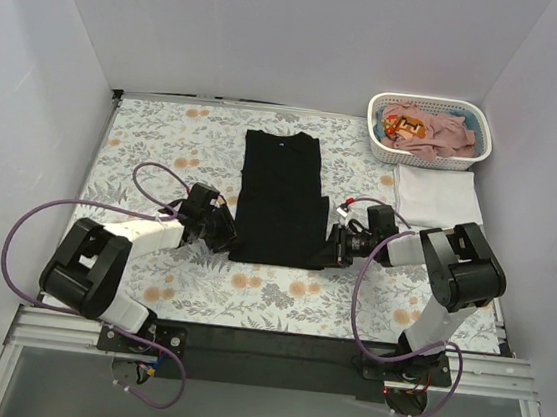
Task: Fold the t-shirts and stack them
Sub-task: Fold the tshirt
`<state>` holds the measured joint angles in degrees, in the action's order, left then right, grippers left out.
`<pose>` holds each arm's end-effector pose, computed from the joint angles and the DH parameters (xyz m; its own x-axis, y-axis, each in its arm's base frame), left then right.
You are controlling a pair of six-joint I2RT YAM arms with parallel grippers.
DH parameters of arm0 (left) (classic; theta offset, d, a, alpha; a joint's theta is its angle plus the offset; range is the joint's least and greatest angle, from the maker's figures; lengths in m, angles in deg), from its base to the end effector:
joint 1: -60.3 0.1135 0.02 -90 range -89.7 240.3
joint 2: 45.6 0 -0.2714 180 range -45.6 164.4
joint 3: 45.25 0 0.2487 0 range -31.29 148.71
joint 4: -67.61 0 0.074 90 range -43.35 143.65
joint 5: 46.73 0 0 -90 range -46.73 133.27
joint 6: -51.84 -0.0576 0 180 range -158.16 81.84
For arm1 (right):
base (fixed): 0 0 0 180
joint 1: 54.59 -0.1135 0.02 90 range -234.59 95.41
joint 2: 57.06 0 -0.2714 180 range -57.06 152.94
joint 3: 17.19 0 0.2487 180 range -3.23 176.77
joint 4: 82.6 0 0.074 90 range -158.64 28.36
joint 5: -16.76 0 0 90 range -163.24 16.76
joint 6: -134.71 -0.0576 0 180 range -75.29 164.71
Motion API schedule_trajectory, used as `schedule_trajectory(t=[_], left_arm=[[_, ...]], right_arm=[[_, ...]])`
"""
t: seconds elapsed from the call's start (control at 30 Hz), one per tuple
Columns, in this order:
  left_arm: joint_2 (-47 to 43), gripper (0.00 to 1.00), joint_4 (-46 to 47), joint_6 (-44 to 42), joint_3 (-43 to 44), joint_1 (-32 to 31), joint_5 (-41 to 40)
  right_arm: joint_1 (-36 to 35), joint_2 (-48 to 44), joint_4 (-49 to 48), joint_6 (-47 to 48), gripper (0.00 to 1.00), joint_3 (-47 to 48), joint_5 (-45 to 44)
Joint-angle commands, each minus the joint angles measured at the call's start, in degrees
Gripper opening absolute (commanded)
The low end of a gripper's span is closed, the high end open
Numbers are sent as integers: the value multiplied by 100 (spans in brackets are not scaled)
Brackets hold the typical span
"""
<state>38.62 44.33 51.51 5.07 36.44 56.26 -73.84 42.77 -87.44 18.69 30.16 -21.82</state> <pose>0.2413 -0.1209 0.1355 -0.5100 -0.8399 0.1858 -0.7656 0.3448 -0.5431 0.2607 0.1387 0.1024 -0.9352 -0.0368 -0.3521 -0.3256 0.4799 0.8147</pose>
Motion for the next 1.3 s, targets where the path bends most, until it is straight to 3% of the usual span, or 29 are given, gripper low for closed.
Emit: schedule_trajectory(t=[0.0,0.17,0.33,0.63,0.9,1.1,1.27], left_arm=[[-125,34,-26,252,-348,-23,-262],[-643,33,-254,358,-577,-23,-376],[-961,35,-219,236,36,-31,-473],[1066,36,194,-124,1907,188,-315],[2405,36,194,-231,2481,583,-245],[2161,36,159,-257,2192,733,-140],[1335,43,-166,-441,2068,716,-113]], right_arm=[[254,63,-255,176,31,-271,52],[422,-542,-220,89,30,-447,192],[422,-842,-237,-377,31,149,299],[421,466,-281,-720,31,2153,-79],[623,1978,-439,-869,30,3033,-308],[870,2208,-483,-729,30,2928,-106],[852,1235,-387,-650,31,2385,-96]])
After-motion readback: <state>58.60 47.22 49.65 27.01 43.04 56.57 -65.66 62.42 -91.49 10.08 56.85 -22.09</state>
